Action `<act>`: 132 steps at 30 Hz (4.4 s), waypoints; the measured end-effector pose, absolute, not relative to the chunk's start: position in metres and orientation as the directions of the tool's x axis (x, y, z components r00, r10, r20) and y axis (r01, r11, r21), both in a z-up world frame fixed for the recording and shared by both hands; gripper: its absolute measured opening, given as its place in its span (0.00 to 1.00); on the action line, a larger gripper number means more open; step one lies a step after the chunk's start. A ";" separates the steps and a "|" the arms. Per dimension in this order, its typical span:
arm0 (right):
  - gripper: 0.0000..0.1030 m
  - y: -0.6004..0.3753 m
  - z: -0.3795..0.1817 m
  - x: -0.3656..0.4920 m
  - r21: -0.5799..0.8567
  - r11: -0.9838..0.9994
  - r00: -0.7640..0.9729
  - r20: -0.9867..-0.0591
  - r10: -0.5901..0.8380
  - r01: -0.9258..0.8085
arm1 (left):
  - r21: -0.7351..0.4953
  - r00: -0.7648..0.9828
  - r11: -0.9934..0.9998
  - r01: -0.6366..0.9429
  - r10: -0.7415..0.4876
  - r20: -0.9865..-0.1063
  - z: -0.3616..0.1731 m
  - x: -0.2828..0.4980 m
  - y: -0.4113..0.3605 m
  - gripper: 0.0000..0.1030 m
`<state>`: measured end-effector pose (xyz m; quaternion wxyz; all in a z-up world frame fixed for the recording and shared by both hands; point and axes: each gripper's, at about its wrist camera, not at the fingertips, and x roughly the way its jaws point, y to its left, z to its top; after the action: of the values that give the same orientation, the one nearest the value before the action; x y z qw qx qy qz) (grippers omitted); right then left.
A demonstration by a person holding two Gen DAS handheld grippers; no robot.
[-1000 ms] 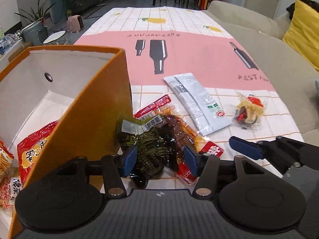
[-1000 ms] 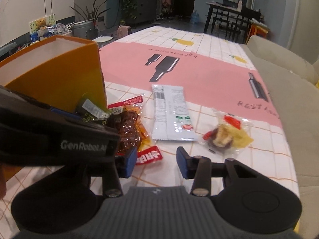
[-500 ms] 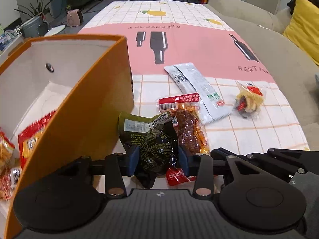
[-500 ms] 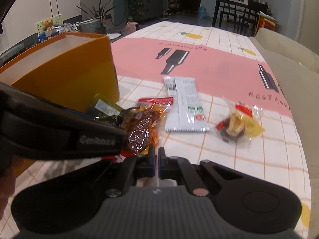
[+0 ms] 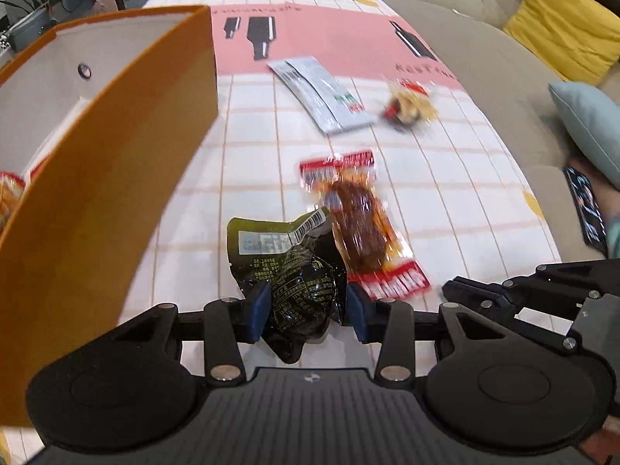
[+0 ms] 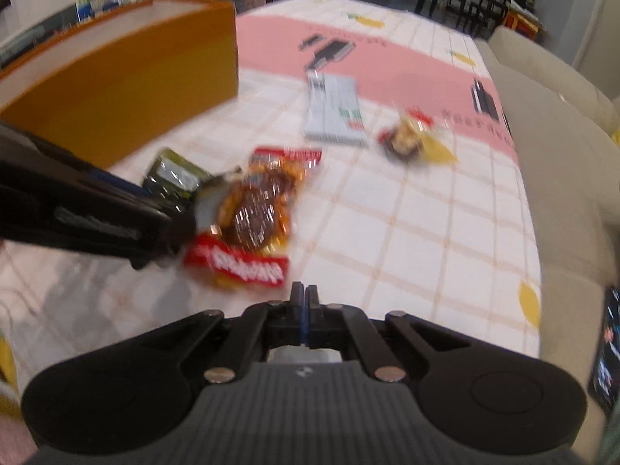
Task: Organize snacks
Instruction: 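Grasp the dark green seaweed bag with the left tool, then grasp the red meat-strip packet with the right tool while the left tool holds the seaweed bag, then carry the seaweed bag and meat-strip packet with both tools over the box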
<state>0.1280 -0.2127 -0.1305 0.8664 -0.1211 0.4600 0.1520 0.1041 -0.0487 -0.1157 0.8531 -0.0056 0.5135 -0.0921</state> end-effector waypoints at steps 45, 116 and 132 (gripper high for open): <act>0.52 -0.196 -0.136 0.158 0.082 0.938 0.640 -0.711 0.293 -0.338 | -0.211 0.490 0.977 0.037 -0.202 -0.848 -0.126 0.086 -0.018 0.42; 0.54 -0.036 -0.005 0.200 -0.153 0.747 0.673 -0.576 0.465 -0.647 | -0.143 0.624 0.960 -0.239 0.039 -0.780 0.006 0.150 0.131 0.43; 0.55 0.027 -0.065 0.242 -0.318 0.612 0.628 -0.672 0.393 -0.724 | -0.019 0.458 0.967 -0.254 0.102 -0.883 -0.050 0.174 0.148 0.43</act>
<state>0.2417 0.0275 -0.0647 0.8528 -0.2941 0.2811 0.3275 0.1745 0.1484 -0.0504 0.8505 -0.0742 0.5101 0.1047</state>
